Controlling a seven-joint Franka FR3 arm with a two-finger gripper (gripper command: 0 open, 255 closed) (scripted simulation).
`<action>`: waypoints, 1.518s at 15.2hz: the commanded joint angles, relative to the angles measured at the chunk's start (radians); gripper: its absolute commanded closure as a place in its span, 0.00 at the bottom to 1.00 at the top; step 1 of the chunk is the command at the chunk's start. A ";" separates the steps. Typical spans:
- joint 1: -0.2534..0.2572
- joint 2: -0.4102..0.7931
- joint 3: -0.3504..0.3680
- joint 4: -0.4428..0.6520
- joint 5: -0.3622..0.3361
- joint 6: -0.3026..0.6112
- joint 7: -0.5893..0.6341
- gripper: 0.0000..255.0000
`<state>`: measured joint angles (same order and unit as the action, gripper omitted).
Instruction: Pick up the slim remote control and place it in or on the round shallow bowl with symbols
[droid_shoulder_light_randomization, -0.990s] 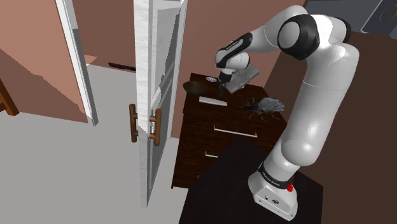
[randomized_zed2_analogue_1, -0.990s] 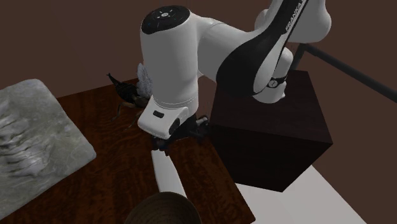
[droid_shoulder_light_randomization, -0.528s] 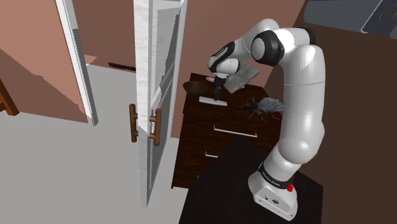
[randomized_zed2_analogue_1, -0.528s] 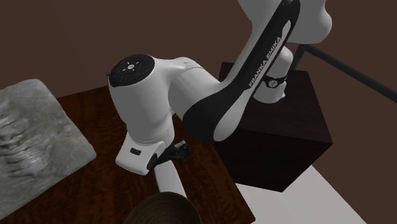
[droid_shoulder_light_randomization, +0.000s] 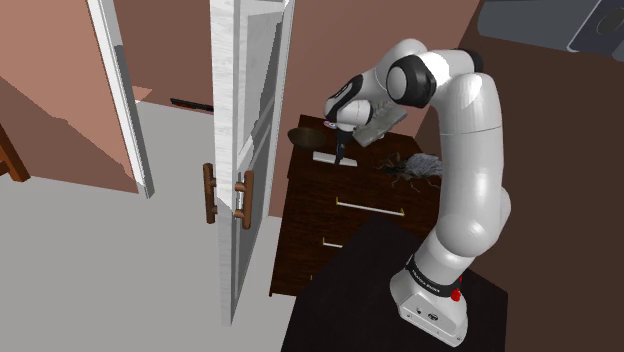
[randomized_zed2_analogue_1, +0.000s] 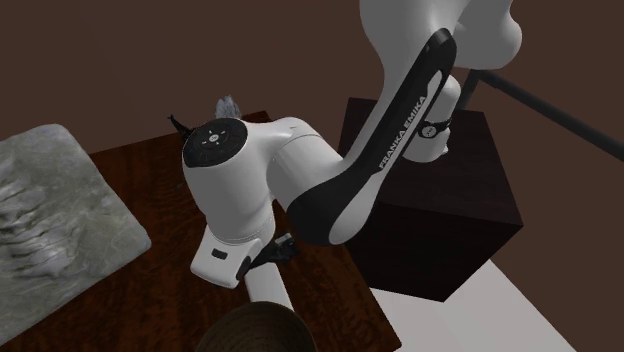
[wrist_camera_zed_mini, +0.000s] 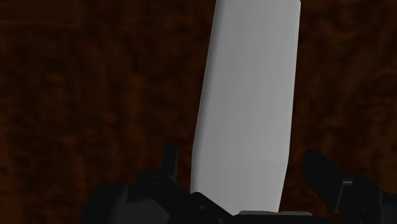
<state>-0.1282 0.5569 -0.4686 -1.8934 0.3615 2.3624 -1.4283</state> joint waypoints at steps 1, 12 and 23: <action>-0.002 0.005 0.002 0.003 0.002 0.002 -0.001 0.00; -0.002 0.005 0.002 0.003 0.002 0.002 -0.001 1.00; 0.019 -0.059 -0.027 0.008 -0.038 -0.062 0.024 1.00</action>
<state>-0.1103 0.5043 -0.4922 -1.8904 0.3286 2.3108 -1.4067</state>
